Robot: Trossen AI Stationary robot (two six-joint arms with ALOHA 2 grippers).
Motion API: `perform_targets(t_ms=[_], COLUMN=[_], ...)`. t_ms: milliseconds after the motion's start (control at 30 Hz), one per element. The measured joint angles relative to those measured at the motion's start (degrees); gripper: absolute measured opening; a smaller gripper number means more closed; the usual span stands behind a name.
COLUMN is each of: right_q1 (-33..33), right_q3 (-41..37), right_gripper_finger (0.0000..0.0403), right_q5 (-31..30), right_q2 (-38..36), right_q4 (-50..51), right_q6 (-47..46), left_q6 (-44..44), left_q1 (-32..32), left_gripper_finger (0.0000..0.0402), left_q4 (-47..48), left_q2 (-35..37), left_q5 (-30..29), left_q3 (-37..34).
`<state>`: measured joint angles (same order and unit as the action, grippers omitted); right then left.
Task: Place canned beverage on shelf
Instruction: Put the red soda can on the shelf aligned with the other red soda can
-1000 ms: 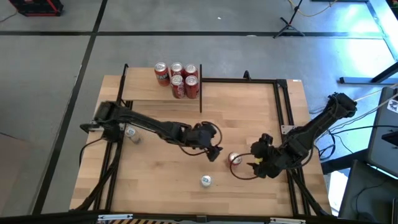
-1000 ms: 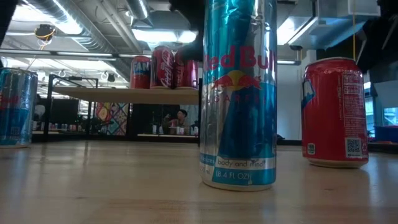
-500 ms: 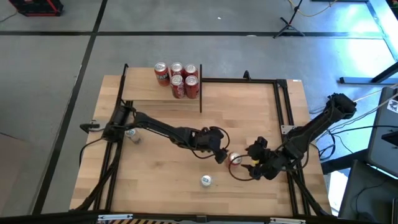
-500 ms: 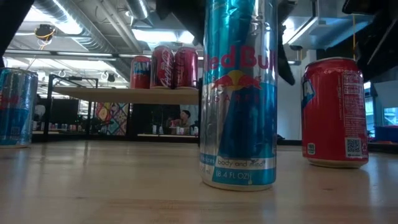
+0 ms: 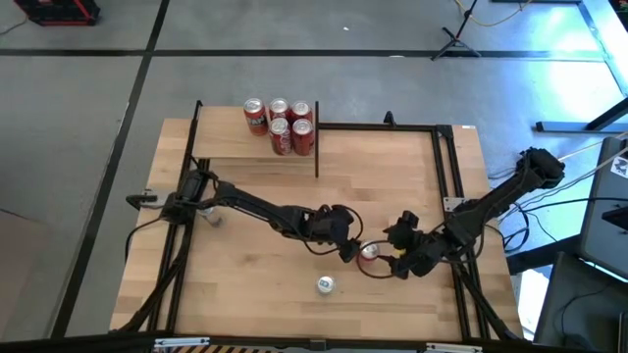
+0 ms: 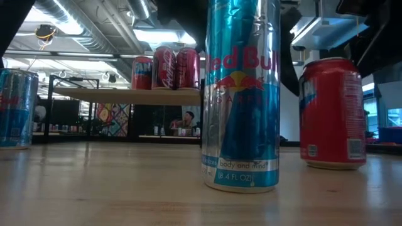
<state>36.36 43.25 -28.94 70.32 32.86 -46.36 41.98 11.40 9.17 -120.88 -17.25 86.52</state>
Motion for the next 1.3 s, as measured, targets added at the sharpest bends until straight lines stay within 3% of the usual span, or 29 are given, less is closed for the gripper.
perform_targets(t_ms=[167,267,533,900,1300], right_q1=[0.0,-0.3,-1.9,-1.4,7.8], right_q3=[0.1,0.0,-0.2,-0.1,0.0], right_gripper_finger=[0.0358,0.0358,0.0358,0.0358,0.0358], right_q5=[0.0,-3.1,-1.8,9.0,7.6], right_q2=[-0.1,0.0,0.1,-5.7,-16.2], right_q4=[1.8,3.0,4.8,6.2,6.3], right_q6=[2.0,2.0,2.1,-0.2,-9.3], left_q6=[0.0,-0.2,-0.1,-3.7,-13.0], left_q1=[1.9,3.3,3.9,1.7,0.2], left_gripper_finger=[0.0355,0.0355,0.0355,0.0355,0.0355], left_q4=[0.7,1.1,2.9,3.2,-6.3], left_q2=[0.0,-0.1,0.3,8.0,9.2], left_q5=[1.5,4.5,7.5,8.3,13.5], left_q3=[0.0,0.0,-0.1,0.0,0.0])
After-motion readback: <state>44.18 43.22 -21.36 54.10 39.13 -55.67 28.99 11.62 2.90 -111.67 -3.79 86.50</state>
